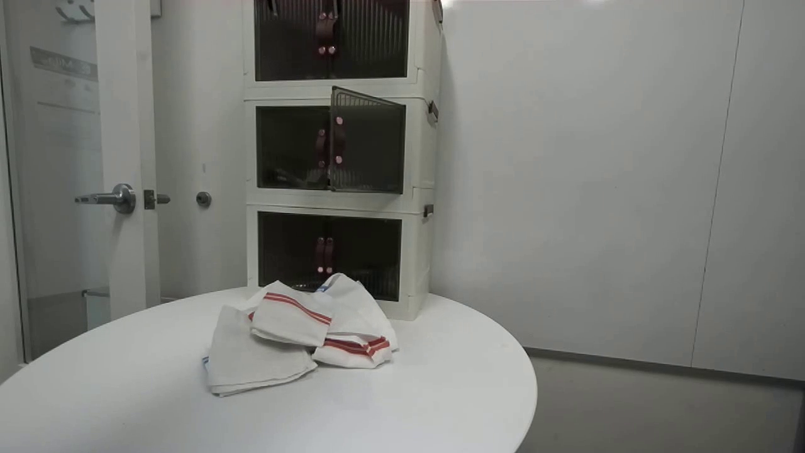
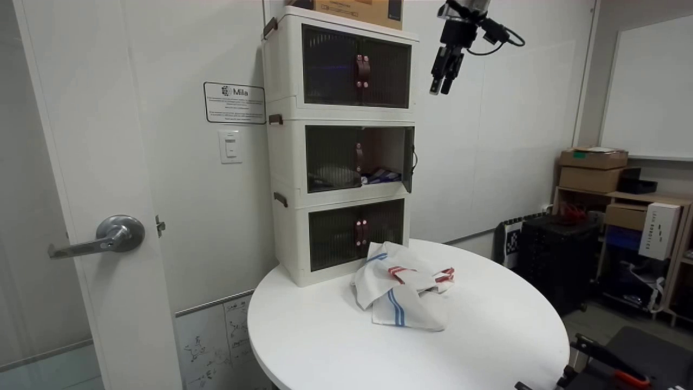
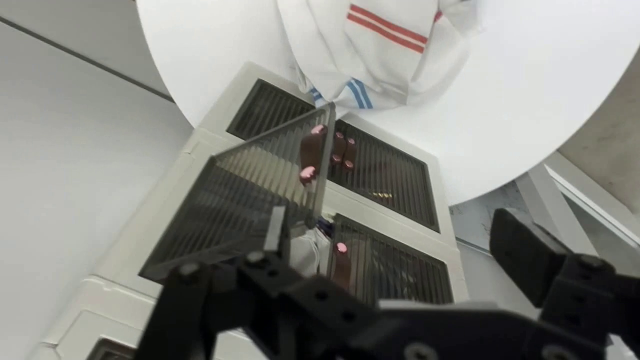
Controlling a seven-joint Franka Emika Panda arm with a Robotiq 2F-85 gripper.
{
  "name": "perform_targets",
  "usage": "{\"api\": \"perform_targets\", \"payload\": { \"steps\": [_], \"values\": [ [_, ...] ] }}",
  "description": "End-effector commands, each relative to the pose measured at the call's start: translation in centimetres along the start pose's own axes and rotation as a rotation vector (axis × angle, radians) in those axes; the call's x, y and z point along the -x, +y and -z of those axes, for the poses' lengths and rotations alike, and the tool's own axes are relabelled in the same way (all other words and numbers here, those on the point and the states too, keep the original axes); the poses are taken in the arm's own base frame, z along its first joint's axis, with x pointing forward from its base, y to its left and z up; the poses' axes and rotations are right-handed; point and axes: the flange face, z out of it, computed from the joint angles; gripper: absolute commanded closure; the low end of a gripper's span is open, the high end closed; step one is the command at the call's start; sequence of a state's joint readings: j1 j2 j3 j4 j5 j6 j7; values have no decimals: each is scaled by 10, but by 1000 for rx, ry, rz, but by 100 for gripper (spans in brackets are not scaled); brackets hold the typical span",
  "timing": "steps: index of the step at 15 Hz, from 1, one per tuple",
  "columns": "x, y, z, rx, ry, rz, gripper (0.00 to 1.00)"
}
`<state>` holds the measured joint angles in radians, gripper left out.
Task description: Close the 2nd drawer doors.
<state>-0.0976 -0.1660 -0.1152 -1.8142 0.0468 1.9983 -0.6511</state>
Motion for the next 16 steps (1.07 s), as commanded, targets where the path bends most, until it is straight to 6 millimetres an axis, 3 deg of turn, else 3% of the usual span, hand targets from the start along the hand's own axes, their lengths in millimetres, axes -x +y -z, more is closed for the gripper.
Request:
{"api": "perform_targets", "payload": {
  "steps": [1, 4, 8, 16],
  "values": [
    [8, 21, -1, 110, -119, 73, 0],
    [7, 38, -30, 202, -178, 135, 0],
    [-11, 49, -74, 279, -153, 194, 0],
    [-32, 65, -149, 269, -115, 254, 0]
  ]
}}
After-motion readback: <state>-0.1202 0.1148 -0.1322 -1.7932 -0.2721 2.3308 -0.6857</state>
